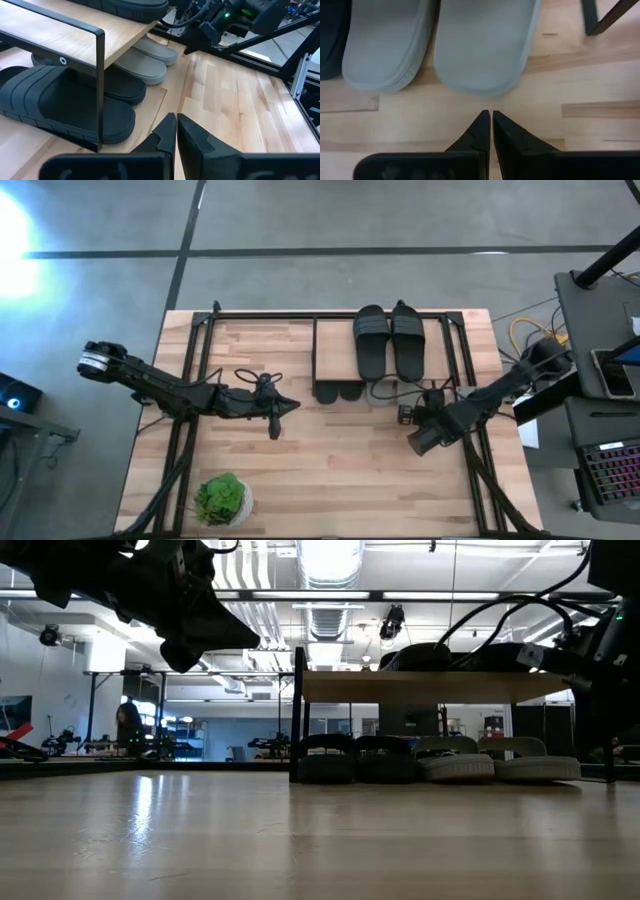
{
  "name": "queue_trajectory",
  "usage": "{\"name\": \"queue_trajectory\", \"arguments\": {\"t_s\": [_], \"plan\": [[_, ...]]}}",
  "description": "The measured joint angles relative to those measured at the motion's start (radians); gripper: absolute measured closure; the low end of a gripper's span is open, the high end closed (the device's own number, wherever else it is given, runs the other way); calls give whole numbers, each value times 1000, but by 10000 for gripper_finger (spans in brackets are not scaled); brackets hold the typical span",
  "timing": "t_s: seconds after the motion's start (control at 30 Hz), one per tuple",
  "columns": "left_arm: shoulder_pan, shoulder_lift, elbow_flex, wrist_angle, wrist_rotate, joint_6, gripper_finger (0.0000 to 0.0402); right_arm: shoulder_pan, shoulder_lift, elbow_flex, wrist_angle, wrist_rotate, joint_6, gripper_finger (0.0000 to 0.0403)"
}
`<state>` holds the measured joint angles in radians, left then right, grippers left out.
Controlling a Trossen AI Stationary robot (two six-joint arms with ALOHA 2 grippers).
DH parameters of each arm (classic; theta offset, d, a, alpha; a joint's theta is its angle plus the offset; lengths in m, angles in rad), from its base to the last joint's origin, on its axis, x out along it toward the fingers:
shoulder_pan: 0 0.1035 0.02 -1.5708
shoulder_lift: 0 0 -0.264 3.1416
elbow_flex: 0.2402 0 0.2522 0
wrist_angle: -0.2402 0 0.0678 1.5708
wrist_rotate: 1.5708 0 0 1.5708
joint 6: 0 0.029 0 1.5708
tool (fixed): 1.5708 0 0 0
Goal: Pick and place slides into the shelf
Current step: Adjust the gray slides under the shelf
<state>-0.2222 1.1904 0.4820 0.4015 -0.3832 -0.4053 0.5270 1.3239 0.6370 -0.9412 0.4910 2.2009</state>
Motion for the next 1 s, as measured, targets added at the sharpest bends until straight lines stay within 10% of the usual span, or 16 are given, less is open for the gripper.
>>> {"name": "queue_trajectory", "arguments": {"t_s": [1.0], "plan": [[0,0,1,0,7,0,402,6,251,51,59,61,-77,390]]}}
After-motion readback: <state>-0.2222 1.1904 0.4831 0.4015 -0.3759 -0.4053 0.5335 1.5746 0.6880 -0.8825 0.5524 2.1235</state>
